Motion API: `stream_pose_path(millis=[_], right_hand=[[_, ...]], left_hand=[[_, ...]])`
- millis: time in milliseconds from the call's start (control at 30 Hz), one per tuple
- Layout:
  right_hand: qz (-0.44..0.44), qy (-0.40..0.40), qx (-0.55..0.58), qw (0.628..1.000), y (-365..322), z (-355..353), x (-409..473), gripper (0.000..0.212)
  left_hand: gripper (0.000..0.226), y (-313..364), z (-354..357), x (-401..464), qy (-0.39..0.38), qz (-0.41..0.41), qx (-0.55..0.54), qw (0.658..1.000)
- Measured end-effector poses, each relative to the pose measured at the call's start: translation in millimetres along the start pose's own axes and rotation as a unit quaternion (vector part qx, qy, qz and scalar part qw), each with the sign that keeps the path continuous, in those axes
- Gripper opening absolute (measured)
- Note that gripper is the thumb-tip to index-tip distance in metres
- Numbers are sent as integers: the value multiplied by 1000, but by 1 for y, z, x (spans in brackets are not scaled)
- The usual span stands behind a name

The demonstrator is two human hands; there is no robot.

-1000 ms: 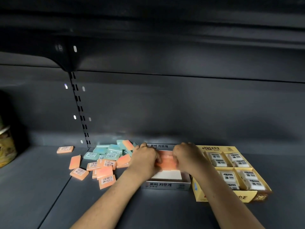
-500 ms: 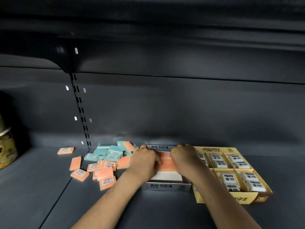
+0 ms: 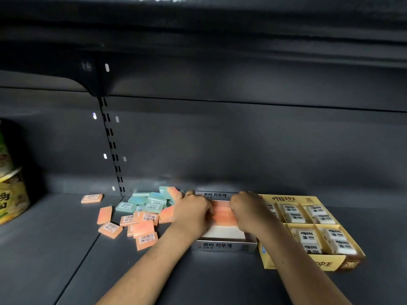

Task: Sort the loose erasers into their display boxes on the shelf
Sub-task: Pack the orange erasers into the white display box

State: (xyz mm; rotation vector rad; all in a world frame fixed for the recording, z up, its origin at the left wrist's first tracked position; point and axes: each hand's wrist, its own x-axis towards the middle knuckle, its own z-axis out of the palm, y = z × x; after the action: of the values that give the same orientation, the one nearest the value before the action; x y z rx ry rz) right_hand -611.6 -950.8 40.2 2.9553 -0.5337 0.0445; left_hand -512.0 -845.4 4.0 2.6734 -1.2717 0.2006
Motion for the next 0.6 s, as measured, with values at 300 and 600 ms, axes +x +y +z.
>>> stream_pose_path(millis=[300,600], right_hand=[[-42,54,48,996,-3,-5,6,20],[-240,86,199,946,-73,-23,6,15]], left_hand=[[18,-36,-24,-4,57,-1,-95,994],[23,-172,-72,-63,21,-88,-153,984]])
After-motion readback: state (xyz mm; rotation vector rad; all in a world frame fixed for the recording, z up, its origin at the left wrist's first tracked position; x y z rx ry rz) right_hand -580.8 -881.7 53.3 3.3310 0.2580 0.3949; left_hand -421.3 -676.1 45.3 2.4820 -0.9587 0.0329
